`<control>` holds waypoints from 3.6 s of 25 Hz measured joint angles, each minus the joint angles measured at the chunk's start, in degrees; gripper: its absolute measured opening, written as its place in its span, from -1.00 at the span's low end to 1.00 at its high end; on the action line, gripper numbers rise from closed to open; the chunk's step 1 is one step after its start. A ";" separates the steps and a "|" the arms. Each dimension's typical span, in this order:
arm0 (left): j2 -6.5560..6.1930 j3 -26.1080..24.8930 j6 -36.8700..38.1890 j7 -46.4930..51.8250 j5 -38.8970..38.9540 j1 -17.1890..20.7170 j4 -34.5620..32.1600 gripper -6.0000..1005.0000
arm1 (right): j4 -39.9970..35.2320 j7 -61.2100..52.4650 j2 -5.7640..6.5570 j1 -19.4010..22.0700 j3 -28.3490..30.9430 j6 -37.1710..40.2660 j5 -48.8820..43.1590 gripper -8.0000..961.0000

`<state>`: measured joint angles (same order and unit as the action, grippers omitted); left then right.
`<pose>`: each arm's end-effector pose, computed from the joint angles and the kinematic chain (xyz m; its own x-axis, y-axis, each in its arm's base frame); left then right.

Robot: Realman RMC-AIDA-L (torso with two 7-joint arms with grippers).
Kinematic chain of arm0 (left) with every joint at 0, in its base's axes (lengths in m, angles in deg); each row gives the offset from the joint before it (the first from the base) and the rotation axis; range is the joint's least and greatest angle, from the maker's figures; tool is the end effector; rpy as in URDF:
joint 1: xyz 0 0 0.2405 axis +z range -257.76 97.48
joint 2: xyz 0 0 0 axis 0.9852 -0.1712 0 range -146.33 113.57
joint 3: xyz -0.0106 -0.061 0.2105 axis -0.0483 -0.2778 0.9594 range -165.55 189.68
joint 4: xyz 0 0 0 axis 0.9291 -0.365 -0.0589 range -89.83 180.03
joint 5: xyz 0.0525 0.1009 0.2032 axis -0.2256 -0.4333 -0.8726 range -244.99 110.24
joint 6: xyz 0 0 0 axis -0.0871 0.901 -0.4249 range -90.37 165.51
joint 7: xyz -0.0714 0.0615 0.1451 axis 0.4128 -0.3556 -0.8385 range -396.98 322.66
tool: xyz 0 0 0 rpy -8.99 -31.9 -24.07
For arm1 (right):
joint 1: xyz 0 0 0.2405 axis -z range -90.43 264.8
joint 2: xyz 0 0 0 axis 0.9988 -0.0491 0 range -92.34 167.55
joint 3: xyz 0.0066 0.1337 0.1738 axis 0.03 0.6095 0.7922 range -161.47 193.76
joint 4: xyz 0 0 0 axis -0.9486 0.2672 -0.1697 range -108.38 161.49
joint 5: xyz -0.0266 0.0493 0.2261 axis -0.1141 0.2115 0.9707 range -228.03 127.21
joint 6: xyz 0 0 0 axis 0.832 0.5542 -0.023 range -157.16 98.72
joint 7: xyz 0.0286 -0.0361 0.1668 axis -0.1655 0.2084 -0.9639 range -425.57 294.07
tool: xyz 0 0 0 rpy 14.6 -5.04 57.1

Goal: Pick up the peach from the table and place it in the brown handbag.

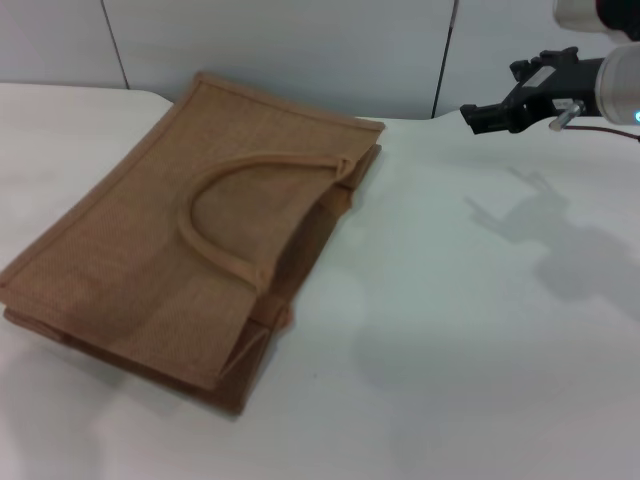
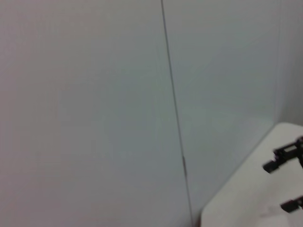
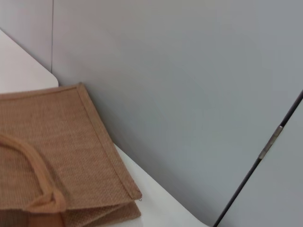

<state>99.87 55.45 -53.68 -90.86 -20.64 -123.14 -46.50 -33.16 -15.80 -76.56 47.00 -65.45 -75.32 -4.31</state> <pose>-0.0728 0.4113 0.1677 0.9274 0.2340 0.2919 0.3671 -0.7198 -0.5892 0.1379 0.4719 0.0010 0.9342 -0.3317 -0.1311 -0.3324 -0.6764 -0.6572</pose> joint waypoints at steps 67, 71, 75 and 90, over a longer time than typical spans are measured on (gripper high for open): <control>0.92 -1.64 32.42 -105.88 97.10 12.61 88.54 0.39 | 35.97 -43.16 -1.76 6.97 -35.86 90.89 0.74 0.83; 0.90 -1.64 32.63 -106.06 97.13 12.54 88.58 0.39 | 37.70 -43.35 -1.75 5.44 -35.88 90.35 0.76 0.83; 0.87 -1.63 32.71 -106.08 97.14 12.45 88.61 0.39 | 37.87 -43.40 -1.75 5.32 -35.91 90.35 0.77 0.83; 0.80 -0.85 35.10 -106.75 96.40 11.33 89.41 0.40 | 38.59 -43.07 -1.71 4.69 -36.55 90.37 -2.45 0.83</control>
<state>100.67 54.59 -18.58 -197.61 75.77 -111.81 42.91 5.43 -58.87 -78.28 51.69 -102.00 15.05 -6.76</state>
